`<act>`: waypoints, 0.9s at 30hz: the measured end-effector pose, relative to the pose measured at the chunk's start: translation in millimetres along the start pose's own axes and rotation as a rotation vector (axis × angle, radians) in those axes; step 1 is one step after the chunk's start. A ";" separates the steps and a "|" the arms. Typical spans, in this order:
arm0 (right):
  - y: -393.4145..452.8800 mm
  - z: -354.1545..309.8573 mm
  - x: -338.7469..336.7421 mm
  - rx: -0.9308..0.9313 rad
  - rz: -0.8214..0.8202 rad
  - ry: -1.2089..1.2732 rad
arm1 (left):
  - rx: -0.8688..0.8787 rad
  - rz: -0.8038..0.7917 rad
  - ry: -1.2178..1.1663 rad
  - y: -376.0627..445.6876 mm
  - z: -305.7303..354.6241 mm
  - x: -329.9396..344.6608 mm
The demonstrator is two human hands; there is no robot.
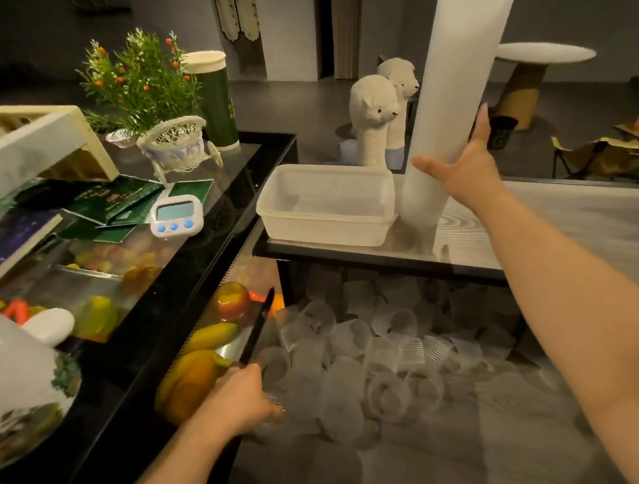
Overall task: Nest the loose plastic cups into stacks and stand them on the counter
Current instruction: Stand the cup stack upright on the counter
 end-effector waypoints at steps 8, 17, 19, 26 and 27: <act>-153.9 42.1 11.5 -0.221 0.308 0.065 | -0.036 -0.117 0.173 10.7 -0.9 38.4; -317.2 106.8 124.6 -0.343 -0.844 -0.364 | 0.032 -0.081 0.178 29.9 -7.3 74.3; -320.4 112.4 130.9 -0.360 -0.867 -0.451 | 0.042 -0.076 0.145 25.6 -6.7 74.5; -323.1 111.1 132.4 -0.403 -0.881 -0.392 | 0.074 -0.033 0.151 23.1 -12.5 80.9; -323.2 113.0 132.3 -0.383 -0.844 -0.326 | 0.067 -0.030 0.163 22.3 -11.8 79.4</act>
Point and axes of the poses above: each hand's wrist, its own y-axis towards the middle knuckle, its own x-axis out of the palm, z = x × y, the point moved 3 cm from there along y, towards the middle knuckle, and after that the axes turned 12 degrees about z, right-handed, at the moved point
